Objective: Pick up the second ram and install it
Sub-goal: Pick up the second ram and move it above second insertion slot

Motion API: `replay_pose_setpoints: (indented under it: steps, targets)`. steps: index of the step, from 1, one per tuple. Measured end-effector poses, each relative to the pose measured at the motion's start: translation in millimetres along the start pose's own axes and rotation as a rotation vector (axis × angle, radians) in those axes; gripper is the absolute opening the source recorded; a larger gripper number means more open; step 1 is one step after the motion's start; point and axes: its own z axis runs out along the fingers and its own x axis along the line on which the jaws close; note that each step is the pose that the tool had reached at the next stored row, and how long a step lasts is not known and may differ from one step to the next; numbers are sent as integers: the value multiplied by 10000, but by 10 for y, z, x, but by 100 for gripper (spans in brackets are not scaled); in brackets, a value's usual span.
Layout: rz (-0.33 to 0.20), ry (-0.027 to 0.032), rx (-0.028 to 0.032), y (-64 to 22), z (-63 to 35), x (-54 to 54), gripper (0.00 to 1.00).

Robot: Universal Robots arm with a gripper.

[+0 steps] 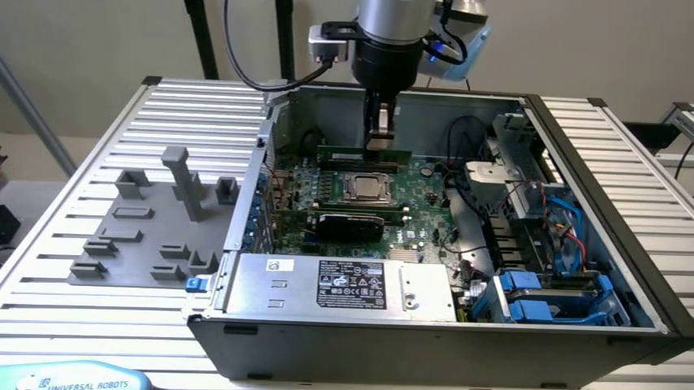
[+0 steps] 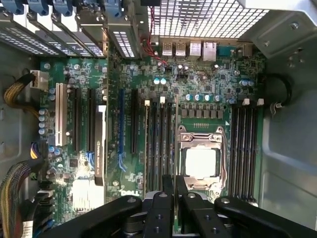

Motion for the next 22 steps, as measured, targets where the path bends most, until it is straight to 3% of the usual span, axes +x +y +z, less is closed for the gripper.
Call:
replay_pose_setpoints:
  steps: [22]
  targets:
    - [0, 0, 0, -57, 398, 33, 14]
